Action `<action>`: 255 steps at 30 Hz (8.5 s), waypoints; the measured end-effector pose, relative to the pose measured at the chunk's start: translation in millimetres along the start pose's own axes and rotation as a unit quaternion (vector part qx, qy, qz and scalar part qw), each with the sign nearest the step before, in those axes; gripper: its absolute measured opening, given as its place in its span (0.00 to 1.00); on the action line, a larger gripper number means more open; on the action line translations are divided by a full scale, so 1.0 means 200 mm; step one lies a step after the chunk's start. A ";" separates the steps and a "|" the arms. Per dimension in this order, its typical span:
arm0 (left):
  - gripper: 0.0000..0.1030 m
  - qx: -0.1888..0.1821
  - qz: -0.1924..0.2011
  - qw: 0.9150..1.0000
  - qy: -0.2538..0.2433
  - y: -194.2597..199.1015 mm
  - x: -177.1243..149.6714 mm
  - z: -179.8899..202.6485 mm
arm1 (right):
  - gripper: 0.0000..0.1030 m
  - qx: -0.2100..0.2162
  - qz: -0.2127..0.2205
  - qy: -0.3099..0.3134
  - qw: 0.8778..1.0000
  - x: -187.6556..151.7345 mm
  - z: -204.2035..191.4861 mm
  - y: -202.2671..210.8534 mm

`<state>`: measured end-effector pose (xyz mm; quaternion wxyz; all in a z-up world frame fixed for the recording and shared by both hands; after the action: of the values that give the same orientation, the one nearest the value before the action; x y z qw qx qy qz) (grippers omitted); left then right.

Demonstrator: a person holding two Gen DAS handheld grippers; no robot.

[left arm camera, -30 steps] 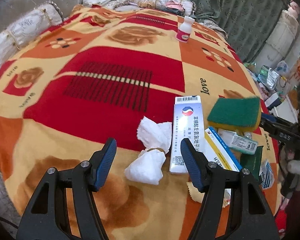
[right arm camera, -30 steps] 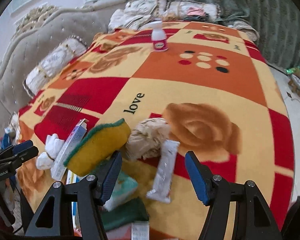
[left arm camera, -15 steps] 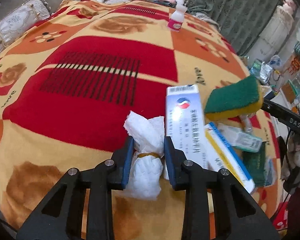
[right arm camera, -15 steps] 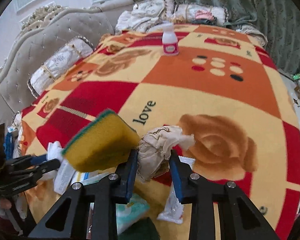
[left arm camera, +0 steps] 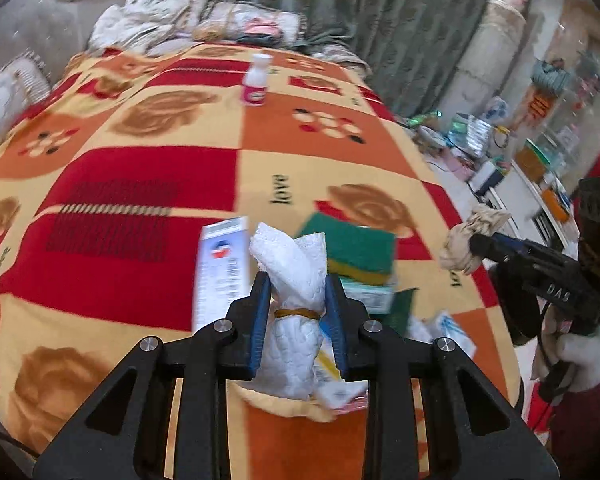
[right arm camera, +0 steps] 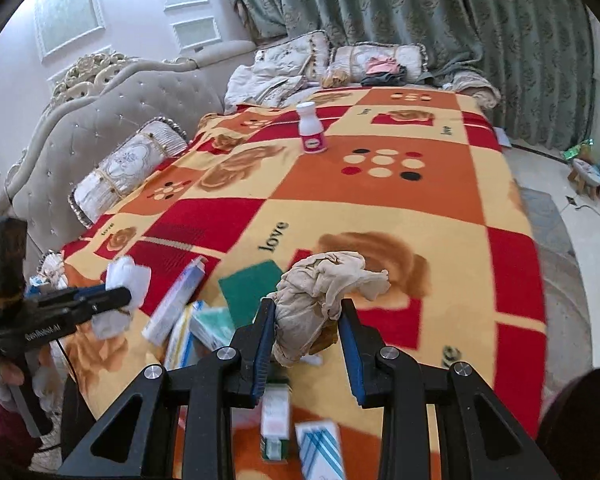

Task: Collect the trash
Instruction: 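Carry the tissue and cloth over the black bin and open both grippers, then move both empty grippers back over the boxes on the blanket, then grasp the white medicine box with the left gripper while the right grasps the blue-striped box, then carry both held boxes toward the black bin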

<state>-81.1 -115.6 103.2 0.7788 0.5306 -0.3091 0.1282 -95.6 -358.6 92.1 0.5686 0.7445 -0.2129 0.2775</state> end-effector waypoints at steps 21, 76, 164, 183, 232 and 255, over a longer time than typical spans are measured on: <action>0.24 -0.067 -0.022 0.990 -0.121 -0.20 0.02 0.86 | 0.30 -0.070 0.025 -0.075 0.994 -0.30 0.40 0.39; 0.50 -0.213 -0.100 0.959 -0.158 -0.65 -0.09 1.87 | 0.38 -0.197 0.023 -0.244 0.949 -0.83 1.25 0.75; 0.56 0.071 -0.081 0.991 0.081 -0.35 -0.08 -0.30 | 0.52 -0.045 -0.109 -0.034 0.992 -0.47 0.05 -0.10; 0.43 0.020 -0.082 0.992 0.099 -0.45 -0.02 -0.34 | 0.35 -0.018 -0.123 -0.020 0.992 -0.48 0.02 -0.19; 0.43 -0.073 -0.047 0.993 -0.077 -0.20 -0.02 0.72 | 0.27 -0.081 -0.045 -0.031 0.995 -0.44 0.24 0.16; 0.43 -0.114 -0.097 0.973 -0.176 -0.54 -0.13 1.58 | 0.27 -0.185 -0.011 -0.159 0.970 -0.69 0.97 0.58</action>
<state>-153.7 -441.9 83.9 0.7764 0.4796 -0.4012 -0.0792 -239.4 -575.3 47.3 0.6582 0.6632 -0.3402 0.1052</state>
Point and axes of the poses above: each gripper's, at about its wrist camera, not at the fingertips, and y roughly against the way its jaws point, z to its right, x to its top, the point moved 1 cm from there along -y, roughly the way its jaws point, and after that the axes turned 1 degree about -z, right-handed, at the moved point
